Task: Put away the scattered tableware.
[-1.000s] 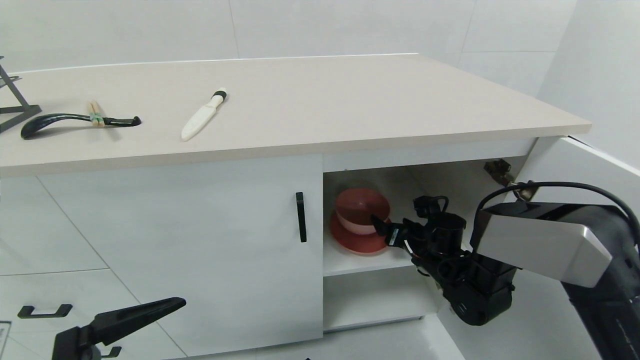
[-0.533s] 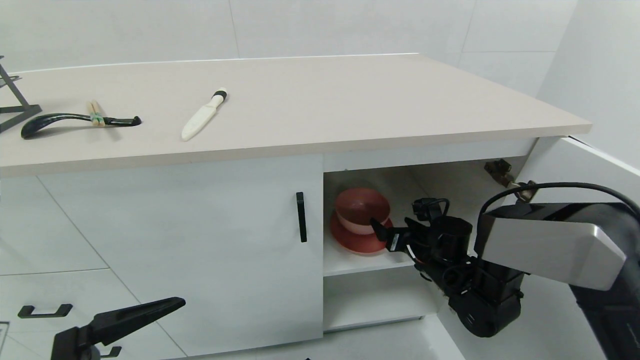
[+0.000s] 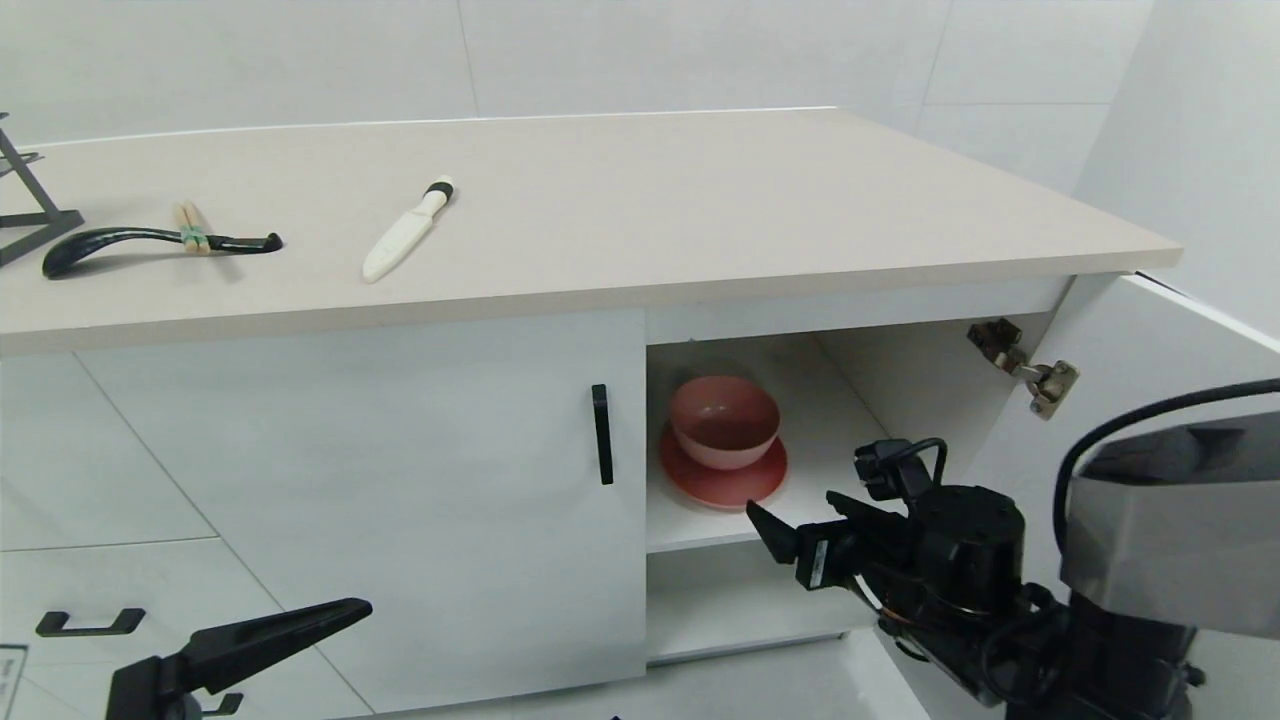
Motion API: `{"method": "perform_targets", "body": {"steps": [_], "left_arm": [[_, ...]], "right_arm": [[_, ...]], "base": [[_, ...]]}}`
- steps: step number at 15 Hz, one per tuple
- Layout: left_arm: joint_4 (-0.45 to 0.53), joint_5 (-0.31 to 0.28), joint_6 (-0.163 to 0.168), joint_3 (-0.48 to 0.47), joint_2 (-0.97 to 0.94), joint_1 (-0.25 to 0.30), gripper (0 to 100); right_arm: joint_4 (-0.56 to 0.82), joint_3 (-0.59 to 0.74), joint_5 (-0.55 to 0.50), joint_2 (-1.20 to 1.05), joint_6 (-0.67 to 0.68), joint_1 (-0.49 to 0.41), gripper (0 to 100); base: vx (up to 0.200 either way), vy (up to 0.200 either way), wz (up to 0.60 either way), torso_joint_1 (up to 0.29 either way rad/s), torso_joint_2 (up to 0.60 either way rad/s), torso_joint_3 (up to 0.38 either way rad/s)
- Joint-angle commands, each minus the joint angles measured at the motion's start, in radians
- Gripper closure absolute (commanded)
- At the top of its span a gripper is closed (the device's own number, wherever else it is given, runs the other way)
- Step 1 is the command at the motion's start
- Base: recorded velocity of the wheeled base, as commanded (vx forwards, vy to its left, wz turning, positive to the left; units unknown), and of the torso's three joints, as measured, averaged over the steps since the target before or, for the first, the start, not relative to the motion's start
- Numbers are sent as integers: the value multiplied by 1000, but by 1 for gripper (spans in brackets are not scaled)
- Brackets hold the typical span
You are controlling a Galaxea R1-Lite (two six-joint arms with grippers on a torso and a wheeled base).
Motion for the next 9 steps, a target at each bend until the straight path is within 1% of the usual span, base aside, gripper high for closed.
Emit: {"method": "perform_targets", "body": {"steps": [1, 3, 4, 5, 7, 8, 9], "left_arm": [[16, 0, 0, 0, 3, -3, 0], [22, 0, 0, 0, 5, -3, 0], [24, 0, -2, 0, 5, 0, 0], [24, 2, -2, 0, 5, 5, 0], [22, 2, -2, 0, 2, 20, 0], [19, 2, -2, 0, -5, 31, 0], [24, 2, -2, 0, -40, 51, 0]], "right_arm": [[-1, 160, -7, -191, 20, 74, 0], [-1, 215, -7, -245, 20, 94, 0], [-1, 230, -7, -265, 20, 113, 0], [-1, 258, -10, -305, 20, 151, 0], [-1, 304, -27, -374, 18, 176, 0], [-1, 304, -51, -384, 17, 176, 0], [-1, 304, -156, -394, 9, 183, 0]], "base": [[0, 0, 0, 0, 0, 0], [0, 0, 0, 0, 0, 0], [0, 0, 0, 0, 0, 0], [0, 0, 0, 0, 0, 0], [0, 0, 0, 0, 0, 0], [0, 0, 0, 0, 0, 0], [0, 0, 0, 0, 0, 0]]}}
